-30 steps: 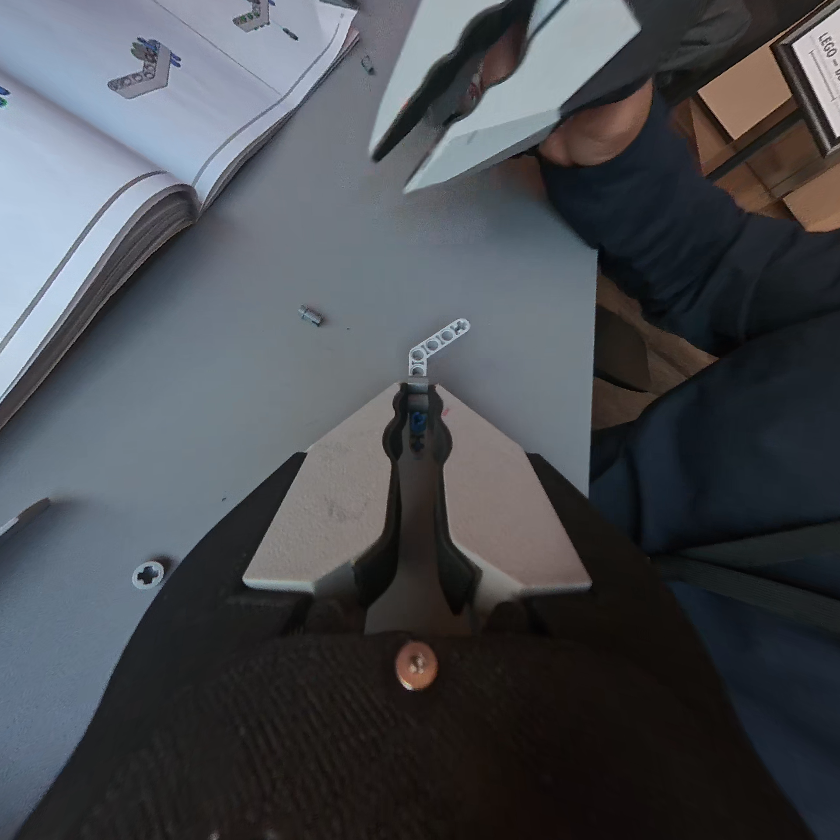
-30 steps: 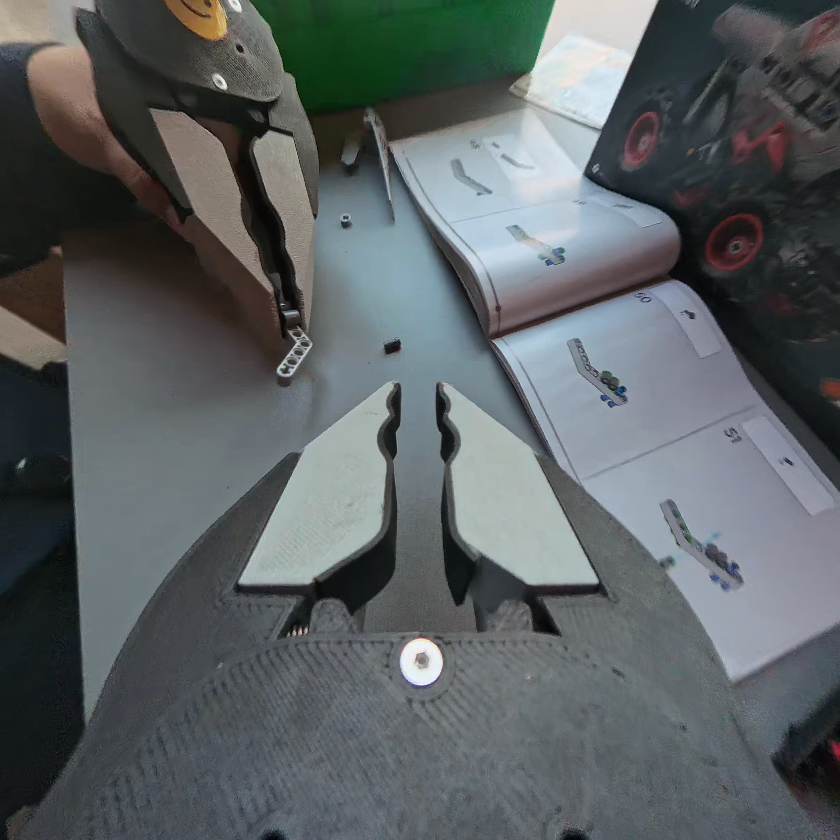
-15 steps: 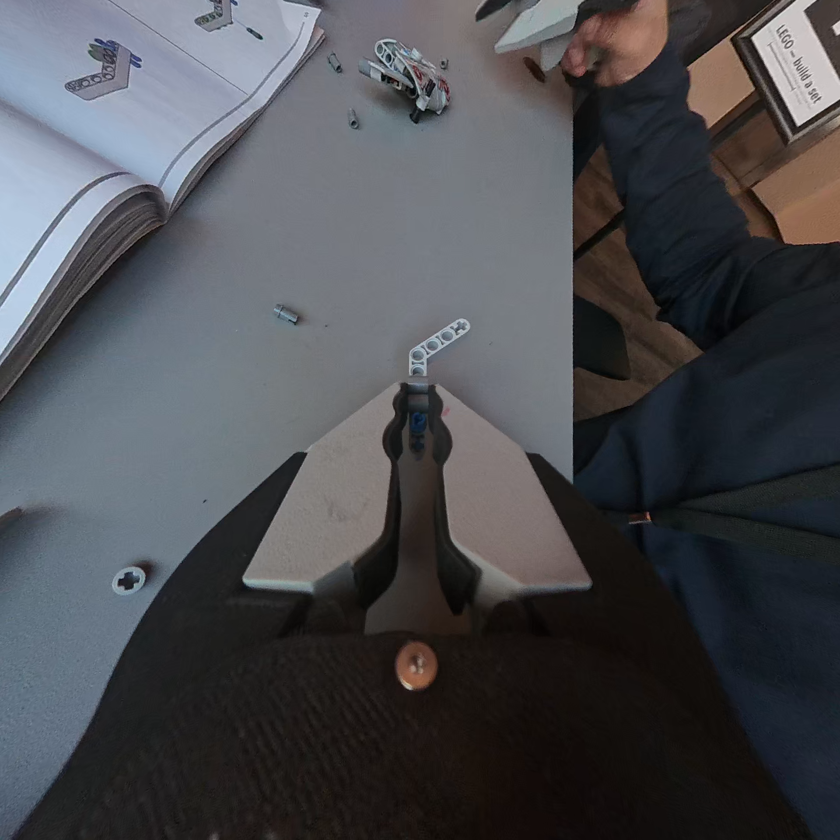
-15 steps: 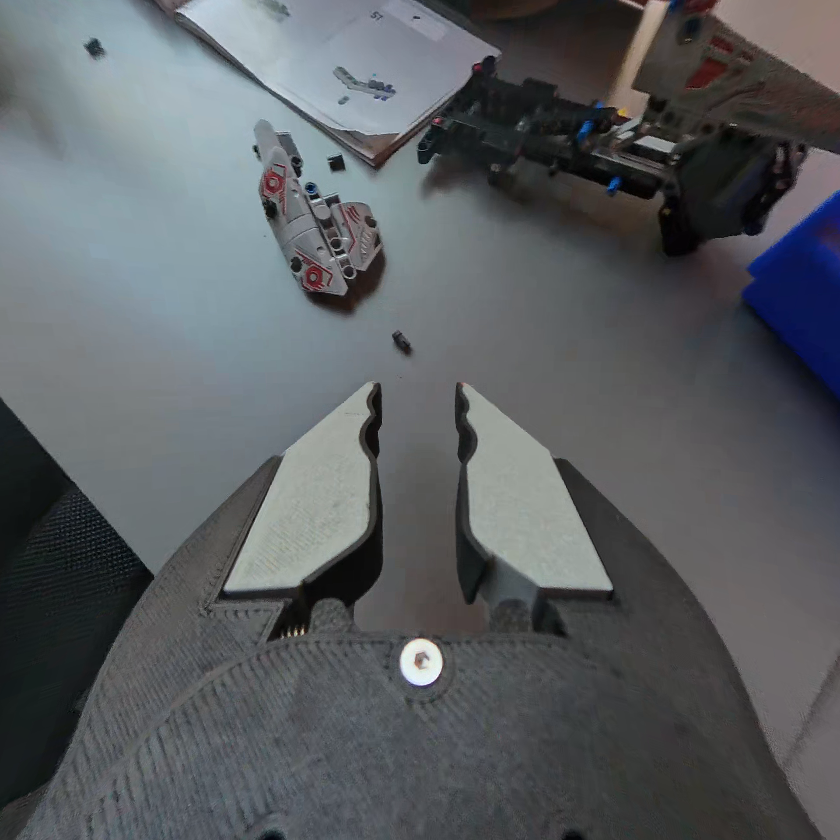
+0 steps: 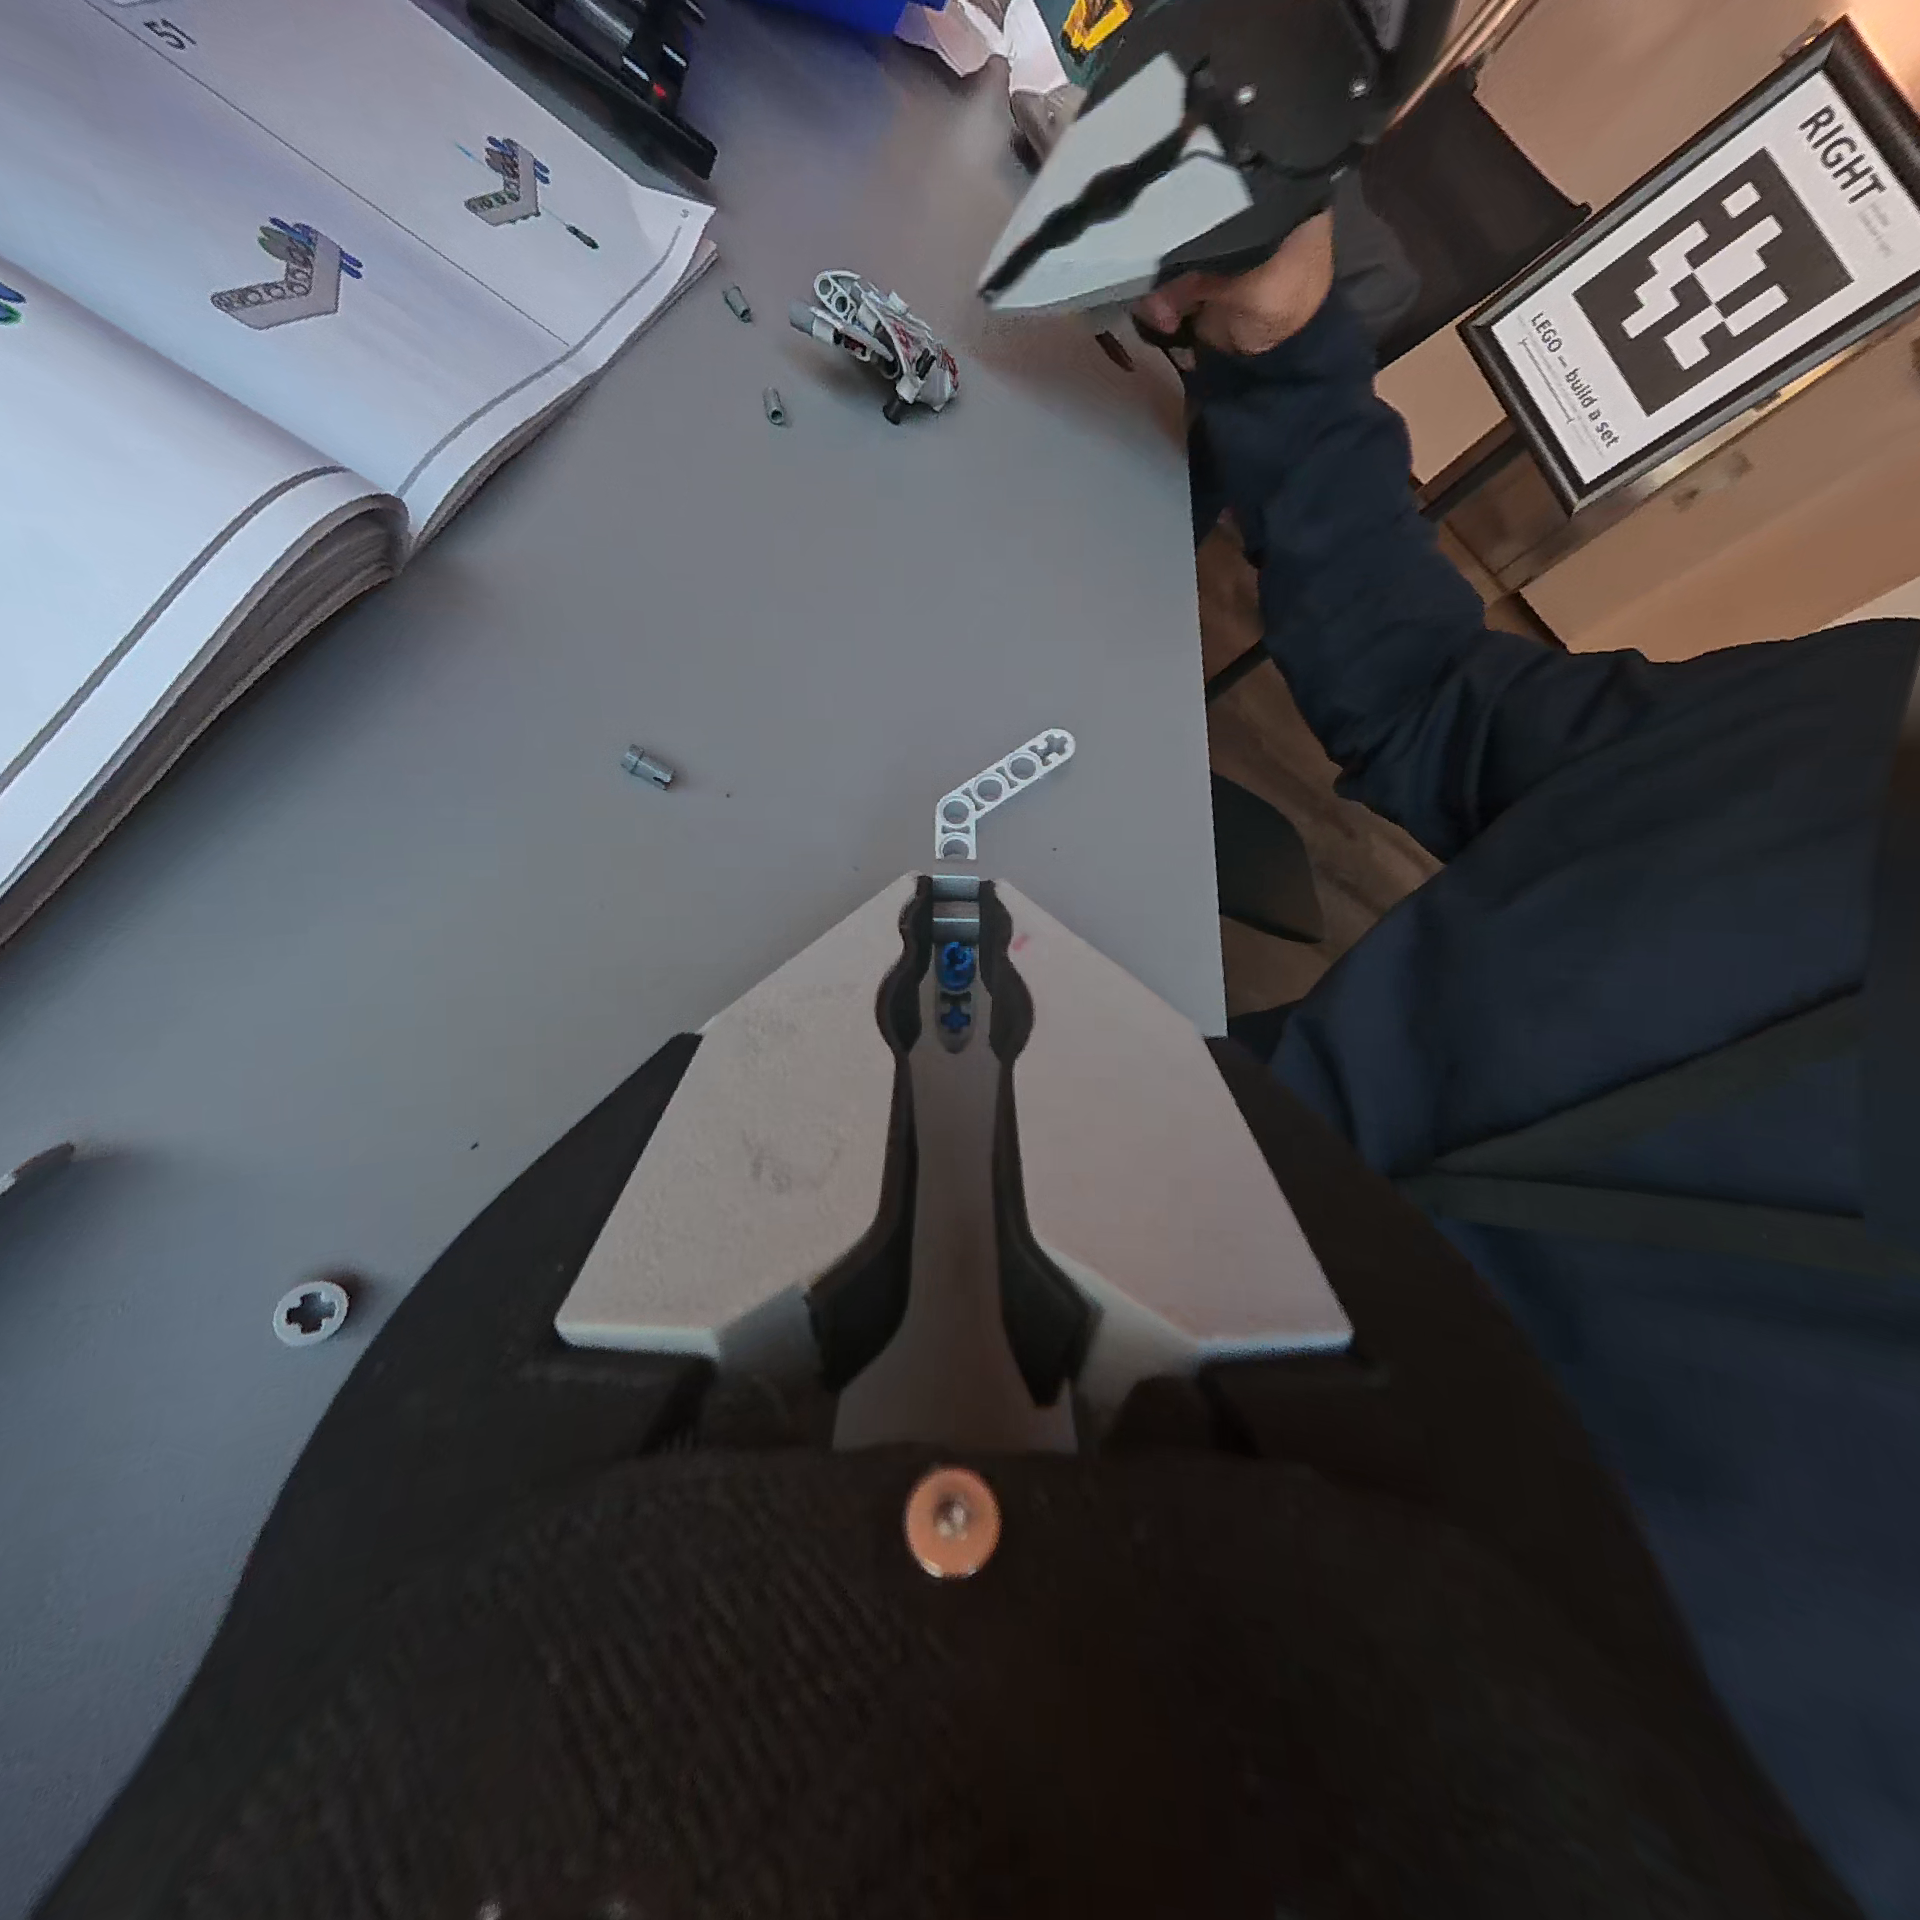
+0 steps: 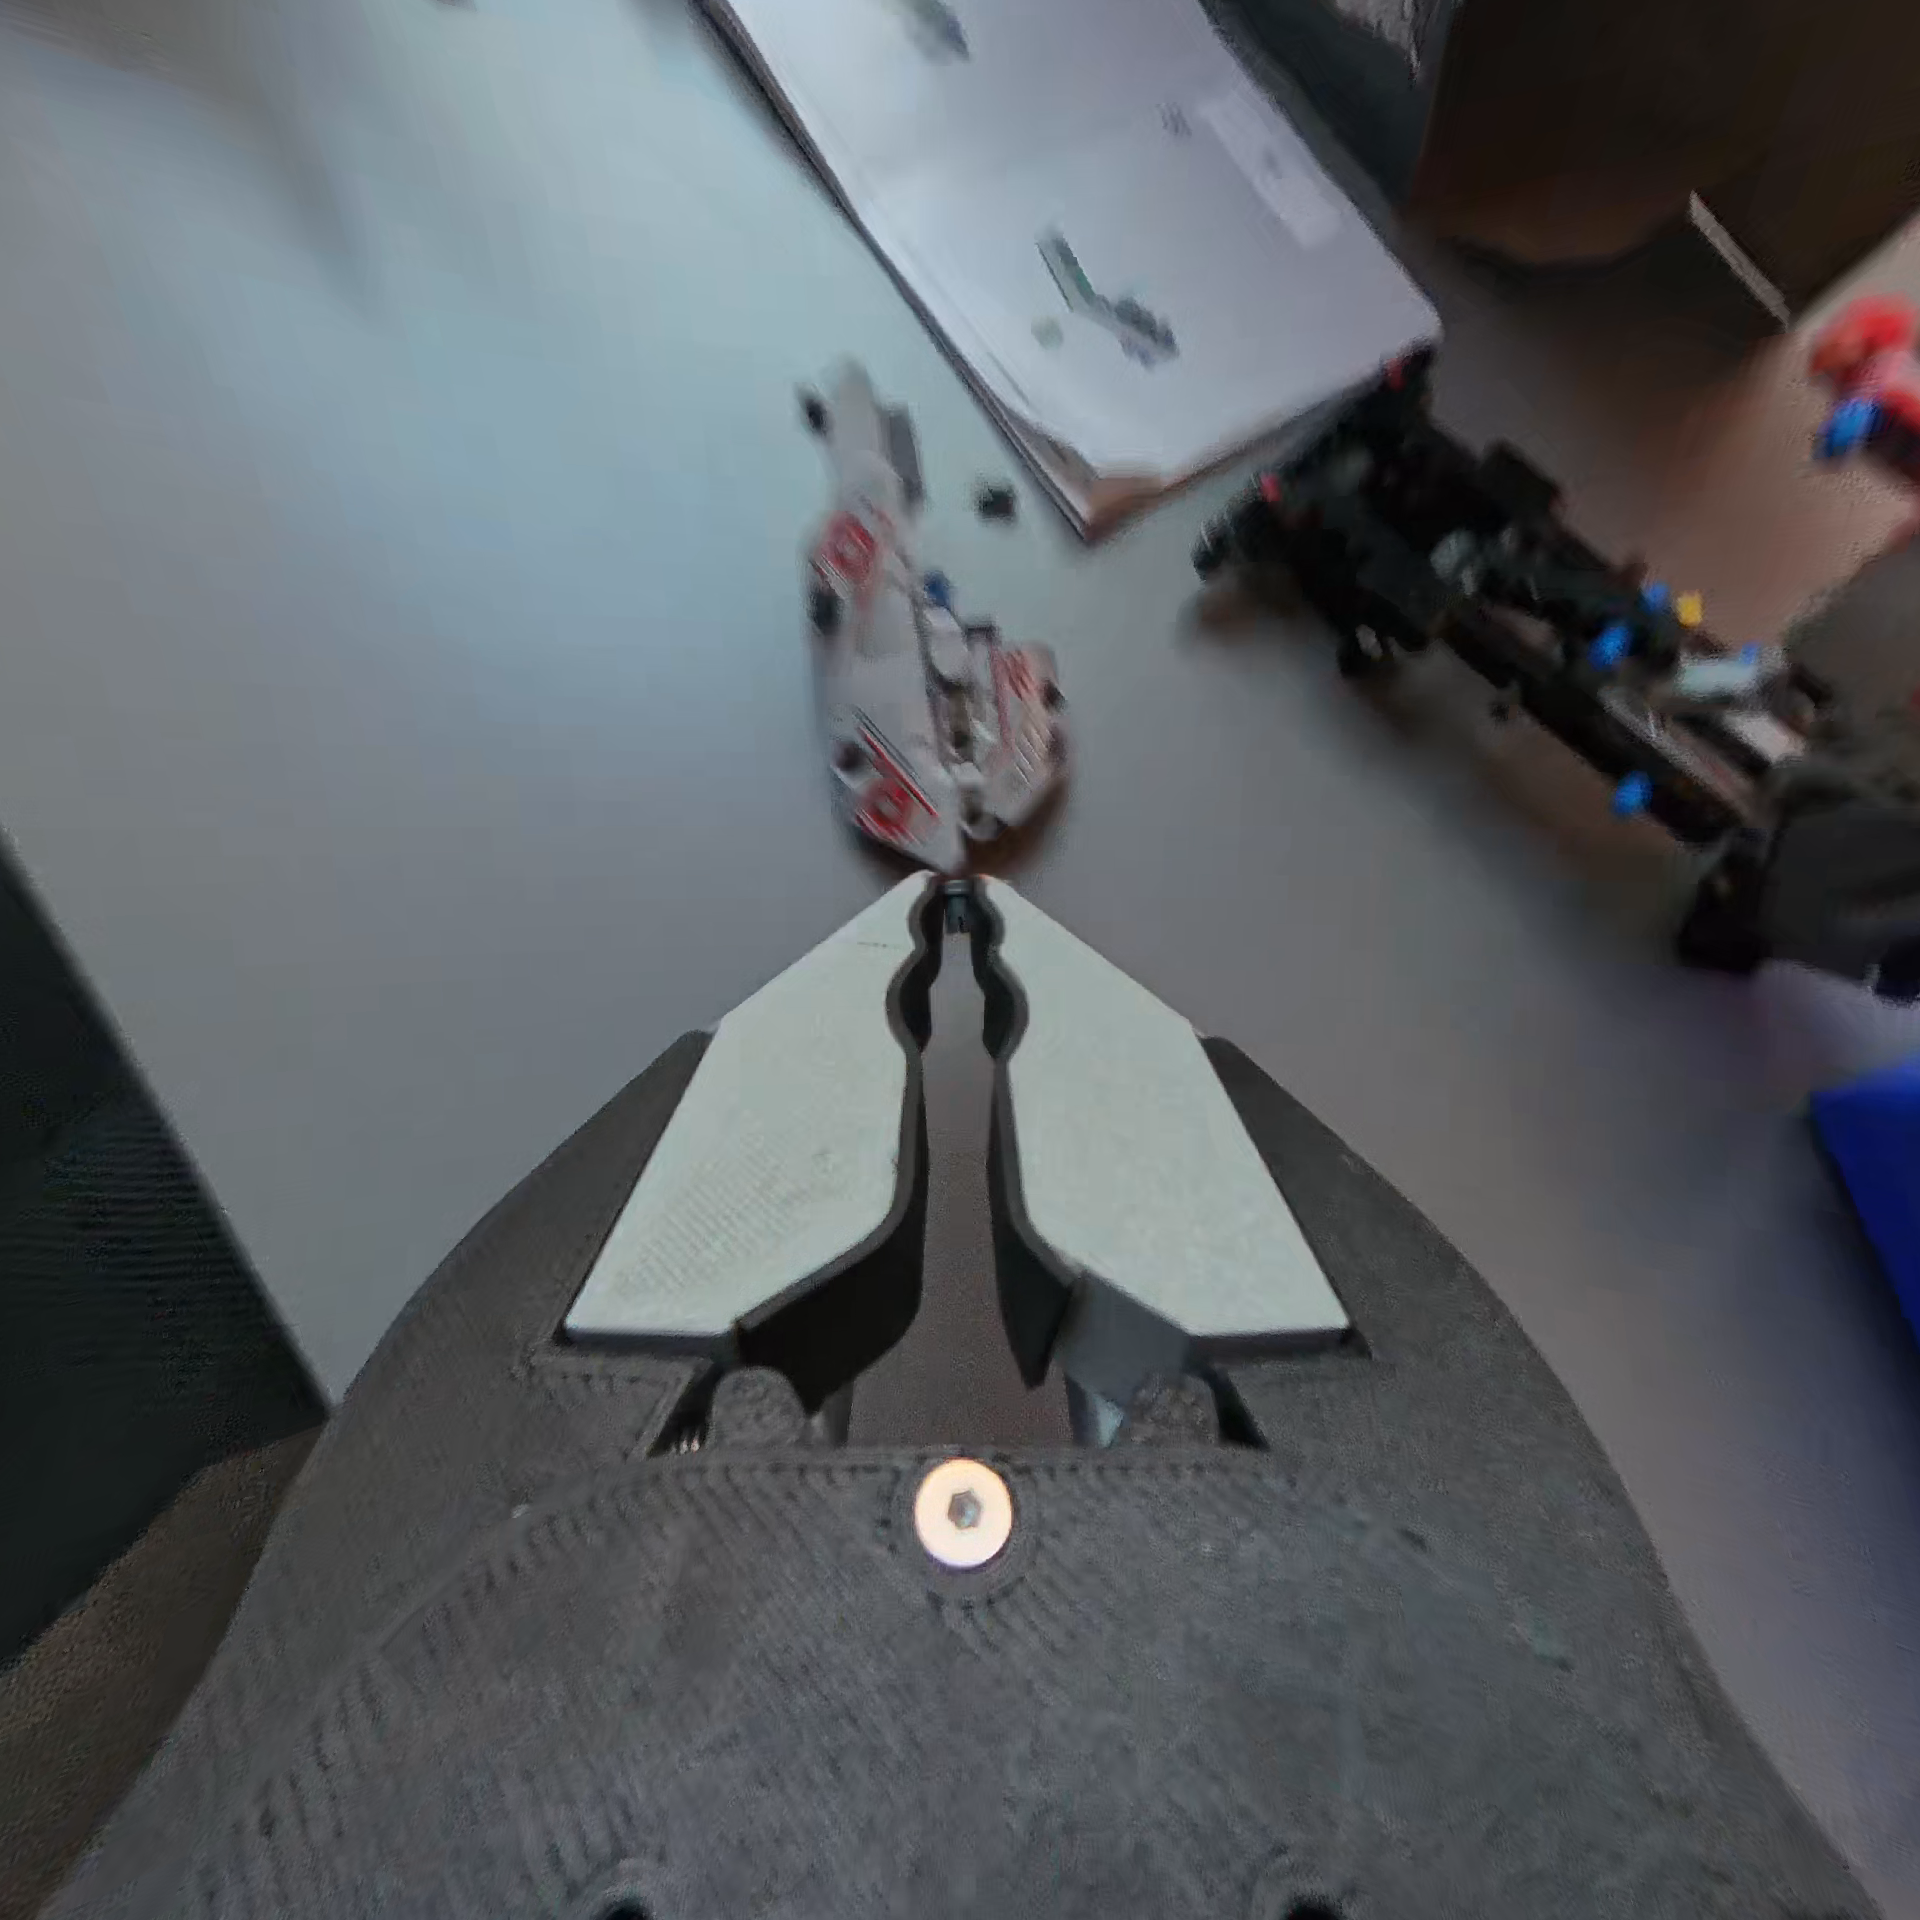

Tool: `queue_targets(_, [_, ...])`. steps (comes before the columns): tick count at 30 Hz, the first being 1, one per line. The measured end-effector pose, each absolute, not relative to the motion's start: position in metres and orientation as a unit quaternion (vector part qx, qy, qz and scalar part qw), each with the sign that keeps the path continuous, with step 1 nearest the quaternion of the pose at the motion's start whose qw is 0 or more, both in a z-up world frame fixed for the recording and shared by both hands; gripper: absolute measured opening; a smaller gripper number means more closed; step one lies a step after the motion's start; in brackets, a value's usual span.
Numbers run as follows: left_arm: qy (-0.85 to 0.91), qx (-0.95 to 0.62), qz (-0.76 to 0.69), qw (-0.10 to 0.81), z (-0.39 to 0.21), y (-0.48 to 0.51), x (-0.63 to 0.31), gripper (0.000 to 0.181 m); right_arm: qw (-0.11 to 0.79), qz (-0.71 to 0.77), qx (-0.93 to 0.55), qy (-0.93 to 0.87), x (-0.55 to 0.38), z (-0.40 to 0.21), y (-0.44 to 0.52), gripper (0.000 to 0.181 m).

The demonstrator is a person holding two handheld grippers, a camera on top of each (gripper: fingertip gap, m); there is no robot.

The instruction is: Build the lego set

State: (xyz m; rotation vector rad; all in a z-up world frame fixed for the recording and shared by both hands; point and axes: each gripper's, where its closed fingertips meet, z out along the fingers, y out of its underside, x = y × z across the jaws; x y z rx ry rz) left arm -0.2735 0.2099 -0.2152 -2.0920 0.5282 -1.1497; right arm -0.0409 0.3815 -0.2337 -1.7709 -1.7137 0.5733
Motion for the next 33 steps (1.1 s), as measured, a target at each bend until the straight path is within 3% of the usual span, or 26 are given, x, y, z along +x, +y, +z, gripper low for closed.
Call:
queue_targets(1, [0.2, -0.805, -0.441, 0.343, -0.215, 0.211, -0.274, 0.004, 0.307, 0.24, -0.648, -0.655, -0.054, -0.219, 0.365, 0.001])
queue_targets(5, [0.178, -0.808, -0.441, 0.347, -0.215, 0.215, -0.279, 0.004, 0.299, 0.276, -0.563, -0.72, -0.129, -0.195, 0.3, 0.002])
queue_targets(12, [0.146, -0.814, -0.432, 0.359, -0.216, 0.22, -0.29, 0.004, 0.253, 0.299, -0.48, -0.785, -0.252, -0.244, 0.232, 0.002])
queue_targets(17, [0.131, -0.837, -0.392, 0.358, -0.225, 0.224, -0.302, 0.004, 0.248, 0.278, -0.442, -0.816, -0.269, -0.253, 0.223, 0.002])
queue_targets(25, [0.137, -0.848, -0.384, 0.339, -0.232, 0.222, -0.3, 0.004, 0.243, 0.326, -0.438, -0.802, -0.26, -0.244, 0.227, 0.017])
queue_targets(33, [0.145, -0.852, -0.377, 0.334, -0.234, 0.221, -0.298, 0.004, 0.215, 0.336, -0.457, -0.795, -0.255, -0.254, 0.23, 0.011])
